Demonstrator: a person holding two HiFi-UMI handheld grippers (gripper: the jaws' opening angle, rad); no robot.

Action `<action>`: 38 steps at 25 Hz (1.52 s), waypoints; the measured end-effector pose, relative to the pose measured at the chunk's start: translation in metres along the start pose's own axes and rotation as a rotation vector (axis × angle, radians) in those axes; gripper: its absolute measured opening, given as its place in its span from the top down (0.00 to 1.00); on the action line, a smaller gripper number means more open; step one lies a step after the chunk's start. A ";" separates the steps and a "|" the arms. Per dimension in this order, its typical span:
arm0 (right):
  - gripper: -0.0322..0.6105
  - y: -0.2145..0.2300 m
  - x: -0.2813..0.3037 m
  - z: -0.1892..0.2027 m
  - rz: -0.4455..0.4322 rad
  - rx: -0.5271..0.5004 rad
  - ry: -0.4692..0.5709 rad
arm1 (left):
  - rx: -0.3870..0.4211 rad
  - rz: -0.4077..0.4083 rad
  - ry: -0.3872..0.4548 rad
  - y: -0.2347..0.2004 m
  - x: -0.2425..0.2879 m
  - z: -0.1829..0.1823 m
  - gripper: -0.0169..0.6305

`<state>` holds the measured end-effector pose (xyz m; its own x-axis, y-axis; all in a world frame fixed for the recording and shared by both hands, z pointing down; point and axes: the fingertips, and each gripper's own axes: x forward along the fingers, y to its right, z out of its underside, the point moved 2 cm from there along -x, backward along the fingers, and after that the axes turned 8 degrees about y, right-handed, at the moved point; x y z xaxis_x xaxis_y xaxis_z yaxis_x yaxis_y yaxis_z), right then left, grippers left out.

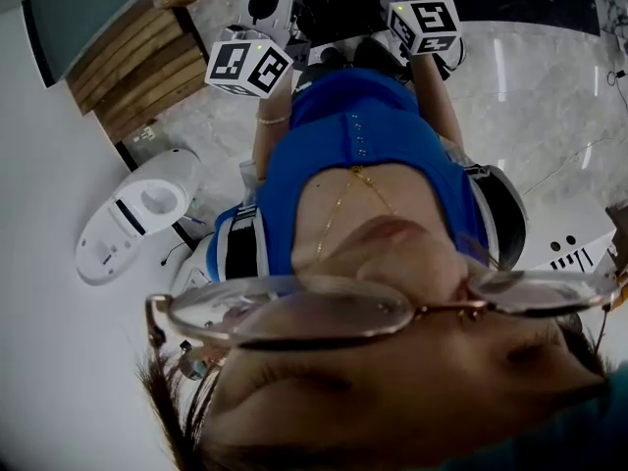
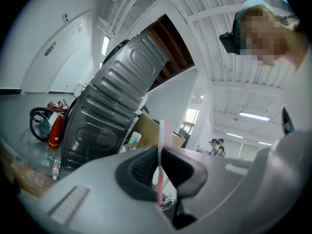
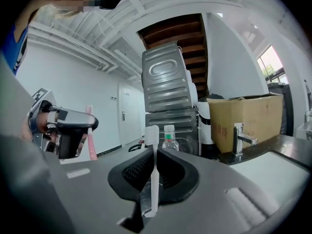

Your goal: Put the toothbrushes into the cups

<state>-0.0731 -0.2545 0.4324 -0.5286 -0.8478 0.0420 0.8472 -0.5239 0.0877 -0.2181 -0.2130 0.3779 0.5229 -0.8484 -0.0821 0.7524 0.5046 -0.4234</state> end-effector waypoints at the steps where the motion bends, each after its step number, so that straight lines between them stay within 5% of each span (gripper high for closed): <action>1: 0.92 0.003 0.001 0.004 0.005 0.012 -0.006 | -0.004 -0.005 -0.004 -0.001 0.001 0.001 0.95; 16: 0.91 0.034 0.013 0.049 -0.022 0.221 -0.052 | -0.040 -0.142 0.021 -0.002 0.008 0.016 0.95; 23: 0.90 0.045 0.009 0.063 -0.042 0.422 -0.030 | -0.046 -0.161 0.027 0.004 0.010 0.022 0.95; 38: 0.76 0.045 0.002 0.063 -0.092 0.496 -0.050 | -0.046 -0.167 0.049 0.000 0.017 0.019 0.95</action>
<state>-0.0395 -0.2750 0.4994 -0.6122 -0.7885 0.0585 0.6765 -0.4840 0.5550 -0.2015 -0.2240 0.3939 0.3708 -0.9273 -0.0504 0.8078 0.3488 -0.4752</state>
